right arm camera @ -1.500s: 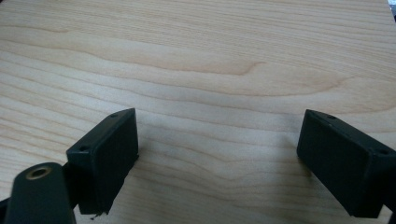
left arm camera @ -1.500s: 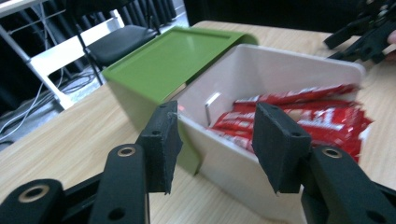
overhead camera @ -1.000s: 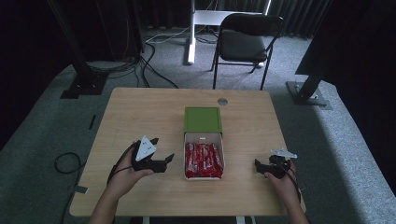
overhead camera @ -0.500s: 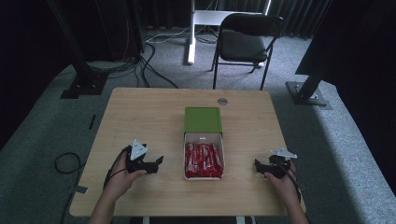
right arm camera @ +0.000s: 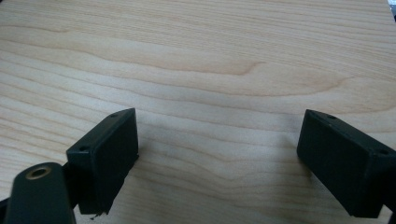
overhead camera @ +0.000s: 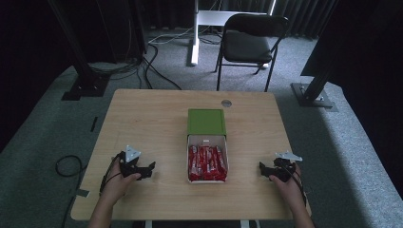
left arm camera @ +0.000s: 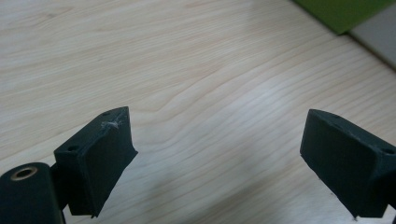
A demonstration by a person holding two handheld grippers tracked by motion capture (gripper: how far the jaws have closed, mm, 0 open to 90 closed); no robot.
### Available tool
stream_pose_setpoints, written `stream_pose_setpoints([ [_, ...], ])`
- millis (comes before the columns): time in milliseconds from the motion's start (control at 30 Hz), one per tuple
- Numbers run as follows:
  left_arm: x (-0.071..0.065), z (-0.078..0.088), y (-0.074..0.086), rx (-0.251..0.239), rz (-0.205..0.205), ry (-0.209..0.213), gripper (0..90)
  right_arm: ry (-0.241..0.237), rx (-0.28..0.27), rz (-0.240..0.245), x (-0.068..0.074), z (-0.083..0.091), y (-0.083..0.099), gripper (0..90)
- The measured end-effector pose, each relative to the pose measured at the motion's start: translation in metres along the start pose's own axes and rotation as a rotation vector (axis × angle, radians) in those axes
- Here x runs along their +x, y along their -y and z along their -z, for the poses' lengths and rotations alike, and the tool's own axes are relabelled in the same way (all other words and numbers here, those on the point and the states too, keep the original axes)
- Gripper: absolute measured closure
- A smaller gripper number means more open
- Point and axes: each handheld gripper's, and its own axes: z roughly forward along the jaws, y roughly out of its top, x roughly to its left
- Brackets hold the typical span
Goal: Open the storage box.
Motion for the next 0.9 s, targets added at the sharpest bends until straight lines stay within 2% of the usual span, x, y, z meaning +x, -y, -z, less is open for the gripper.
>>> stream_pose_setpoints([
  [233,0.015,0.0,0.01,0.031,0.074,-0.064,10.4,0.0,0.0,0.0,0.0,0.0,0.0,12.0],
  [467,0.028,0.004,0.017,0.039,0.119,-0.105,10.4,-0.001,0.0,0.0,0.0,0.0,0.0,11.8],
  [600,0.033,0.002,0.022,0.066,0.133,-0.135,10.5,-0.004,0.001,0.0,0.0,0.0,0.0,11.6],
  [767,0.037,0.001,0.025,0.071,0.143,-0.182,10.5,-0.004,0.001,0.001,0.0,0.0,0.0,11.6],
  [900,0.04,0.002,0.025,0.072,0.168,-0.192,10.4,-0.007,0.0,-0.001,-0.001,0.0,0.0,11.6],
])
